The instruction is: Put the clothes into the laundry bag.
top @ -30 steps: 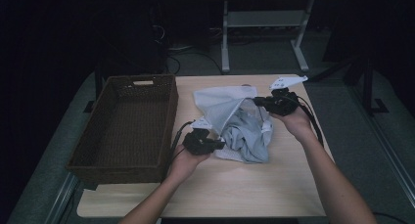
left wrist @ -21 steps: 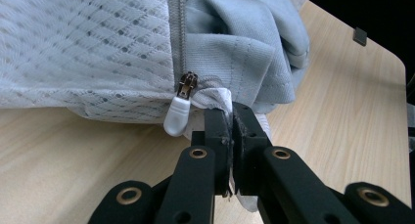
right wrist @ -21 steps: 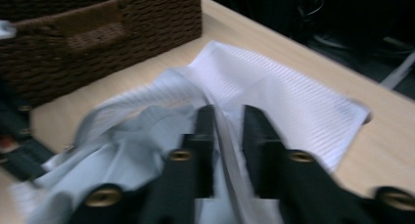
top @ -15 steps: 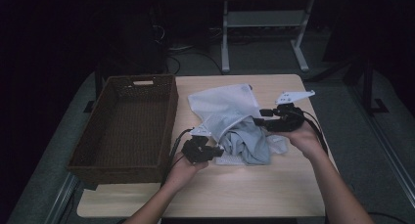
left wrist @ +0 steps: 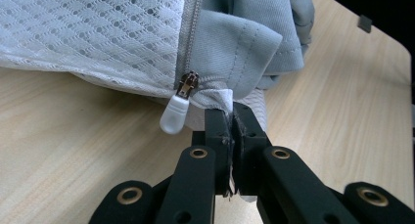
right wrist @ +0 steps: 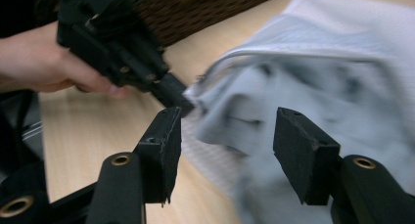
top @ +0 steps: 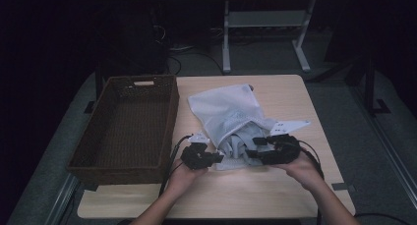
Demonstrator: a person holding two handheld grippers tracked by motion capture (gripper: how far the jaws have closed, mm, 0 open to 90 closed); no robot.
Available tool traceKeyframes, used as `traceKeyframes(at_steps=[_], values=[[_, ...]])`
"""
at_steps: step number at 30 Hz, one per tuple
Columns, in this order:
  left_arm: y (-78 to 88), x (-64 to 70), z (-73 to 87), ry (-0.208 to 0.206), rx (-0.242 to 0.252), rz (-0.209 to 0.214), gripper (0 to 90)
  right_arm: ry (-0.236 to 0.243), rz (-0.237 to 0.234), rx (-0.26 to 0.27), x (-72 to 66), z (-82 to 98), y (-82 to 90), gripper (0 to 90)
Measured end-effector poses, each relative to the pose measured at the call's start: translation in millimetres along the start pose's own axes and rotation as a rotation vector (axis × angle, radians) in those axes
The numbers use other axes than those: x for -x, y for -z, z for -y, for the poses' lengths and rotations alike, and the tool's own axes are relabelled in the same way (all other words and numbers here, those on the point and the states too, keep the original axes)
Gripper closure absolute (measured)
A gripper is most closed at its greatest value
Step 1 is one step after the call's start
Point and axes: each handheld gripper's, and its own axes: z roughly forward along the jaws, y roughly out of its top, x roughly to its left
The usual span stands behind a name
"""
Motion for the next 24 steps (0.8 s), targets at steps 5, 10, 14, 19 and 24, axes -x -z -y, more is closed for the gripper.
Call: traceKeyframes(at_steps=[5,10,14,19,24], values=[[0.3,0.8,0.8,-0.011,0.003,0.002,86.6,0.005,-0.030,-0.060,-9.9,3.8,-31.1,45.2],[-1.1,2.5,1.1,-0.036,-0.009,0.002,86.8,-0.001,0.004,-0.104,-11.9,8.8,-57.6,58.2],[-1.6,2.8,1.4,-0.041,-0.011,0.000,86.9,-0.017,0.025,-0.096,-6.4,10.9,-69.5,80.2],[-2.6,4.2,1.0,-0.058,-0.022,0.004,87.5,-0.005,0.083,-0.102,-1.1,9.7,-76.0,85.1],[-2.6,6.8,1.2,-0.078,-0.038,0.009,87.8,-0.035,0.147,-0.073,13.7,0.1,-82.9,85.2]])
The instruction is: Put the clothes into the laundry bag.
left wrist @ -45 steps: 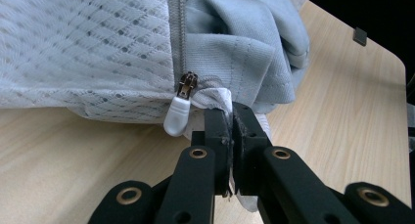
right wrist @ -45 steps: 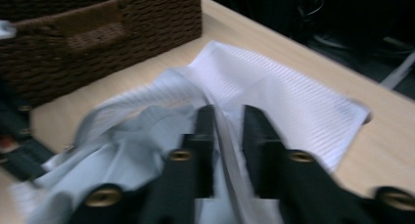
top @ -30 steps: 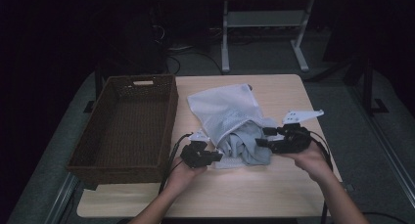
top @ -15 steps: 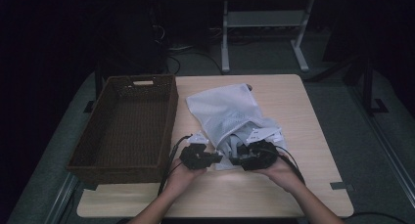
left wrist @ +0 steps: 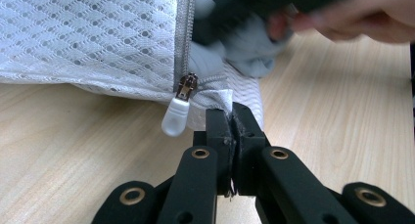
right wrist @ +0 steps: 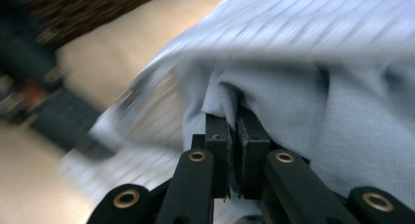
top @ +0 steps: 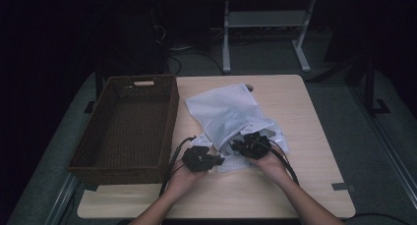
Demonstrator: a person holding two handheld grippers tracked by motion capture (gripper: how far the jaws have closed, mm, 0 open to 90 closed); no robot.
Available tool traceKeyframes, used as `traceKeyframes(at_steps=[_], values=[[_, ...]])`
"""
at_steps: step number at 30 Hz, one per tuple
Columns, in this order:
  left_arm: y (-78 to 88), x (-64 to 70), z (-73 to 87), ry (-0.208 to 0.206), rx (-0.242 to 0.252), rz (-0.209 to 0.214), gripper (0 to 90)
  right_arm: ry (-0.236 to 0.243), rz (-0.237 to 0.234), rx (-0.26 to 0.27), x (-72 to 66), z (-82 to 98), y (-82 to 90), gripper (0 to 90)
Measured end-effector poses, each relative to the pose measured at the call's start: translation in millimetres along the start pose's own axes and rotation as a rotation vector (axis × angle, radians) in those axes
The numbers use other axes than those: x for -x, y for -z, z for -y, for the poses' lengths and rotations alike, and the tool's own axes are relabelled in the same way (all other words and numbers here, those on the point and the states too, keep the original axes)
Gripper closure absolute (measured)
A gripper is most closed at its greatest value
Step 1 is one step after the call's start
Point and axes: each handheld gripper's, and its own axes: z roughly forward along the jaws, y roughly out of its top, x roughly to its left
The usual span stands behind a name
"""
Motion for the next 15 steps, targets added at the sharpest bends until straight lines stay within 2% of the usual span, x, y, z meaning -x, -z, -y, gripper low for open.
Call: traceKeyframes(at_steps=[6,9,11,15], values=[[-2.7,0.0,0.6,-0.001,-0.022,0.010,87.8,-0.053,0.050,0.019,14.4,-12.1,-12.4,85.2],[-2.6,-1.0,1.5,0.001,-0.027,0.006,87.8,-0.047,0.061,0.028,17.0,-13.9,-18.6,84.6],[-1.9,-1.8,2.2,0.011,-0.023,0.008,87.7,-0.046,0.048,0.028,18.2,-13.0,-18.8,83.2],[-0.4,-3.6,2.6,0.009,-0.023,0.008,87.4,-0.018,0.007,0.013,16.5,-9.4,-7.7,70.2]])
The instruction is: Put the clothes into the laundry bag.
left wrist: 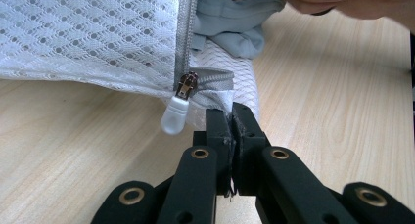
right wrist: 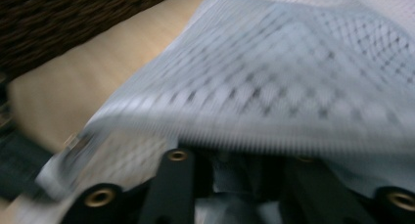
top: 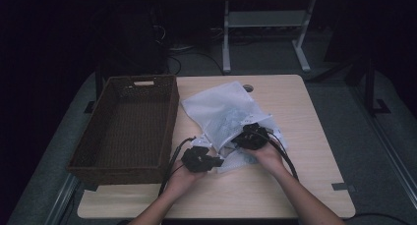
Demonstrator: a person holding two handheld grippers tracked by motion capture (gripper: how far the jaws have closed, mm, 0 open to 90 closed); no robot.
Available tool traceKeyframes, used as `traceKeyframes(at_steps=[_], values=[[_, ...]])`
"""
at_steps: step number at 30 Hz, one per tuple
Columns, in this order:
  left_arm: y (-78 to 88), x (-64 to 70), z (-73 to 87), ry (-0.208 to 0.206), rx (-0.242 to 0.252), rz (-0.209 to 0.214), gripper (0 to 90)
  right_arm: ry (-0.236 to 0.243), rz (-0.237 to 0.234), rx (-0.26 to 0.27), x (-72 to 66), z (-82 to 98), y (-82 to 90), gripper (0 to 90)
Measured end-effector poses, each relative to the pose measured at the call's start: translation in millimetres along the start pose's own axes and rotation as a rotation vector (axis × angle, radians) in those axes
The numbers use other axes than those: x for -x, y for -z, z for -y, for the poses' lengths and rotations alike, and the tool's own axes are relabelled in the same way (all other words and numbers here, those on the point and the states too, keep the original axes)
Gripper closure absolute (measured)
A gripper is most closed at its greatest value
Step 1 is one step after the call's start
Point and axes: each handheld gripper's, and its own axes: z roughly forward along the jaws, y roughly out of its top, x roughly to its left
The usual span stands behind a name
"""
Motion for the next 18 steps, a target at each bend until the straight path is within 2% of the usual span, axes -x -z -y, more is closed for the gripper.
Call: traceKeyframes(at_steps=[4,9,14,18], values=[[0.5,-0.4,-0.2,0.000,0.004,0.000,87.4,0.027,-0.027,-0.029,-3.7,7.0,16.6,60.5],[0.7,-0.9,-0.3,0.003,0.011,0.000,87.2,0.043,-0.045,-0.014,-6.9,15.2,44.9,53.5],[1.2,-1.3,0.0,-0.002,0.007,-0.005,87.3,0.052,-0.027,0.004,-5.2,32.8,76.3,48.8],[0.9,-0.7,-0.2,-0.002,0.006,-0.010,87.4,0.031,-0.010,-0.019,-0.1,51.9,90.8,48.0]])
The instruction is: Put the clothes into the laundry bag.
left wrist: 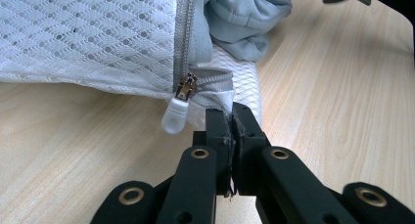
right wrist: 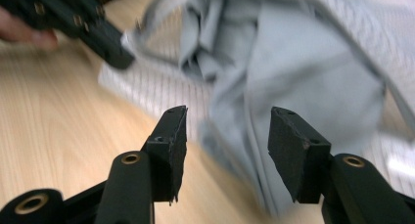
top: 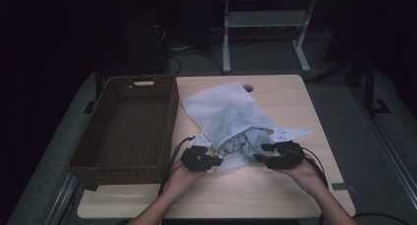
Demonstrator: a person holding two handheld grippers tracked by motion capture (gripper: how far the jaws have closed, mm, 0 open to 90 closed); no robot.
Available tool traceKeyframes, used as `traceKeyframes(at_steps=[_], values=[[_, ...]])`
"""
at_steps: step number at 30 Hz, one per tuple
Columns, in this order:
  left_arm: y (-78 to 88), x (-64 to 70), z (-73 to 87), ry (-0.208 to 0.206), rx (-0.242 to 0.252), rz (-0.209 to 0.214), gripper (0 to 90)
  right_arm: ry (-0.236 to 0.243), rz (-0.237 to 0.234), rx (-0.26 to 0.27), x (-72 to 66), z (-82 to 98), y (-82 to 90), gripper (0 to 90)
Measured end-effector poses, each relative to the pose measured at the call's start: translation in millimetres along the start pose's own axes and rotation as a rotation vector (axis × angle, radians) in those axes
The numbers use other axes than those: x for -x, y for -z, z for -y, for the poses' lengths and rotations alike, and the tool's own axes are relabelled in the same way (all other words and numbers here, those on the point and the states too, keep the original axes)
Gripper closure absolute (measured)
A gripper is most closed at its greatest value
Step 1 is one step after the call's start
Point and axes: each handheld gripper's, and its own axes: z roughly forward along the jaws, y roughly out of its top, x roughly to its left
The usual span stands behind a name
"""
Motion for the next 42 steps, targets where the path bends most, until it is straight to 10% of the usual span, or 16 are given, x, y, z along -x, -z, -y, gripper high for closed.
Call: traceKeyframes(at_steps=[14,25,36,42], values=[[-3.1,0.7,-1.0,-0.018,-0.016,-0.008,87.4,0.107,0.054,-0.094,-6.5,17.2,-30.1,51.2],[-5.2,1.6,-1.2,-0.025,-0.025,-0.010,87.4,0.083,0.100,-0.131,-3.2,15.4,-43.9,81.9],[-9.0,3.1,-3.6,-0.051,-0.039,-0.013,87.4,0.070,-0.002,0.014,-19.2,-32.1,-48.2,83.6],[-11.1,3.6,-4.3,-0.070,-0.062,0.002,88.1,0.062,0.077,0.023,-15.9,-53.5,-71.6,83.7]])
